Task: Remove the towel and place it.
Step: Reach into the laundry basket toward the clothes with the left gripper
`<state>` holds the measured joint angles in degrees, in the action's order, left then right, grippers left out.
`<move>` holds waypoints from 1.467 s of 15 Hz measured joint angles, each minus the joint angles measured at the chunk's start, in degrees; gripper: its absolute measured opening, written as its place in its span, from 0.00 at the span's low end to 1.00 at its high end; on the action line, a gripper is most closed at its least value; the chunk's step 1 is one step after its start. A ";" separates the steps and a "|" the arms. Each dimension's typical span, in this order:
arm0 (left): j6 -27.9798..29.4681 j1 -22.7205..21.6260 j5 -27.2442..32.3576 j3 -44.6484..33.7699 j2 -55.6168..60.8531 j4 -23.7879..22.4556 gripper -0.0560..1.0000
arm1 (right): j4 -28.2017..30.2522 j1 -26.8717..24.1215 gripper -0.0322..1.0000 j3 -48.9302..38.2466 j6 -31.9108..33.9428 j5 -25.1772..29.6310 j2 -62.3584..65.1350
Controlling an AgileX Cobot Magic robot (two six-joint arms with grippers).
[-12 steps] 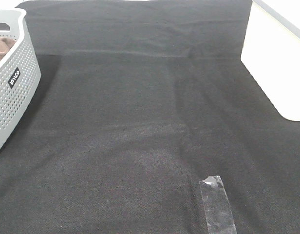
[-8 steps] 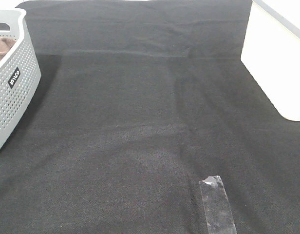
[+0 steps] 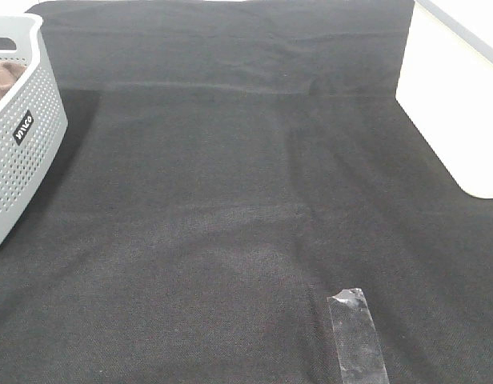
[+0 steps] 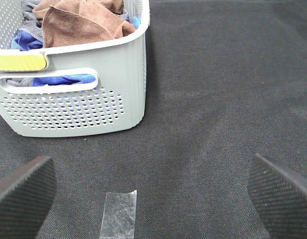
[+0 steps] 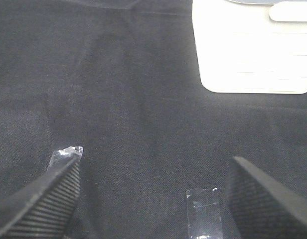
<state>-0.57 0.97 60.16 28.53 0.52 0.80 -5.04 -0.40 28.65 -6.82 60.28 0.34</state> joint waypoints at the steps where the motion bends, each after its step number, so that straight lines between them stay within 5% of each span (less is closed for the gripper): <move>1: 0.00 0.00 0.00 0.00 0.00 0.00 0.99 | 0.00 0.00 0.75 0.00 0.00 0.00 0.00; 22: 0.00 0.00 0.00 0.00 0.00 0.00 0.99 | 0.00 0.00 0.75 0.00 0.00 0.00 0.00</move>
<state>-0.57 0.97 60.16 28.53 0.52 0.80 -5.04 -0.40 28.65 -6.82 60.28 0.34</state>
